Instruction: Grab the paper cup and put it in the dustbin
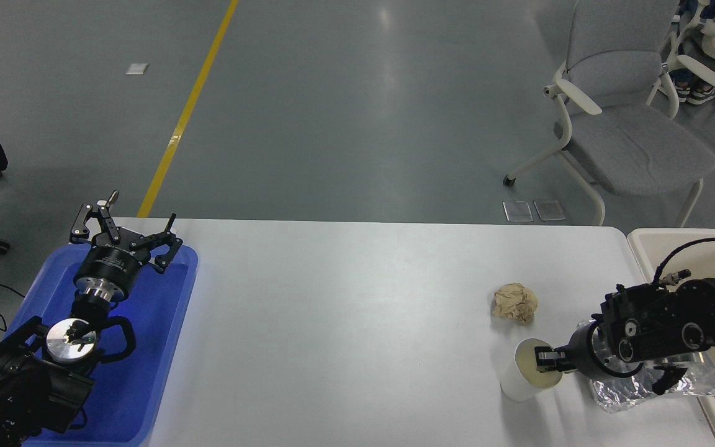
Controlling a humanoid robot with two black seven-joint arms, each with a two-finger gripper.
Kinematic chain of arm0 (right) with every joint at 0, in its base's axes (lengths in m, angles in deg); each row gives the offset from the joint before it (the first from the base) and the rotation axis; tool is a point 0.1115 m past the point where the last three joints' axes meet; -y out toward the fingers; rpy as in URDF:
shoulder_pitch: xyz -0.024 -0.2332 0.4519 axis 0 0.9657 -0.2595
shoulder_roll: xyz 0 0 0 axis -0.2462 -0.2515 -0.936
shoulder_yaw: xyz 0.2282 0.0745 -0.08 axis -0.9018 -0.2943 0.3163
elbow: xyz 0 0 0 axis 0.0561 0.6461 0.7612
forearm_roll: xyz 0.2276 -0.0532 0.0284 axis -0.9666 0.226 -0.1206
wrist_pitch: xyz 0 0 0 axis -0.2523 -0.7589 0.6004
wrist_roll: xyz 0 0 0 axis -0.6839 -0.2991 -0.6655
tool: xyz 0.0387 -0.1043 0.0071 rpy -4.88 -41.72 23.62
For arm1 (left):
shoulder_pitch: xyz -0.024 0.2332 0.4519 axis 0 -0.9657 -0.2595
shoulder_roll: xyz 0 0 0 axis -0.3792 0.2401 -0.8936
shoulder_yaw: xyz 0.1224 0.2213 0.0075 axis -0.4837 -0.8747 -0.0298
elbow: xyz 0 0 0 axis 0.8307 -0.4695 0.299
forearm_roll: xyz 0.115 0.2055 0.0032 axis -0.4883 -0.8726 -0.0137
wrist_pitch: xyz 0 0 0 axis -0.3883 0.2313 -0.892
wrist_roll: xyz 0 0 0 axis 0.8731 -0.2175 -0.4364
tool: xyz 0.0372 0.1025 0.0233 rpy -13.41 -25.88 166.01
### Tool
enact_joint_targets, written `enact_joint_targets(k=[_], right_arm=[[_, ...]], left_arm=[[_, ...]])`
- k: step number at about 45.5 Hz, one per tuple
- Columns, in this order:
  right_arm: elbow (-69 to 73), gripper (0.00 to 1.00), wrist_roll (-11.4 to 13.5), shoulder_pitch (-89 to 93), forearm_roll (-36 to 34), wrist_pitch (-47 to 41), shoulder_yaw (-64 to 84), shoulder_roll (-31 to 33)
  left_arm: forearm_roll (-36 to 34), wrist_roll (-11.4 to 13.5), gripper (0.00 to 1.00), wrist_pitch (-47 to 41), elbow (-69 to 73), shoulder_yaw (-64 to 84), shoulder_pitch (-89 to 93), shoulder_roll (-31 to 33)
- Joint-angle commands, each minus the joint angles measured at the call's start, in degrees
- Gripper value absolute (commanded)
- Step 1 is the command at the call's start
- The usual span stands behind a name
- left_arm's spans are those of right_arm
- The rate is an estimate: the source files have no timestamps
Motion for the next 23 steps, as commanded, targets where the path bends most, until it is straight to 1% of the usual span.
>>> enact_joint_targets(k=[1,7,16,23], right_arm=[[0.0,0.0,-0.1,-0.2,0.5,1.3,0.0,0.1],[0.3,0.0,-0.1,-0.8,0.5,1.3,0.0,0.9],[1.6,0.0,-0.1,-5.9,0.2,0.5,-0.1,4.4],[4.4,0.0,-0.3,-12.2,-0.1,-2.7,-0.1,7.5]], left_arm=[[0.0,0.0,1.0,0.0,0.0,0.0,0.0,0.0],[-0.1,0.0,1.0,0.0,0.0,0.0,0.0,0.0],[0.0,0.0,1.0,0.0,0.0,0.0,0.0,0.0],[0.0,0.0,1.0,0.0,0.0,0.0,0.1,0.0]])
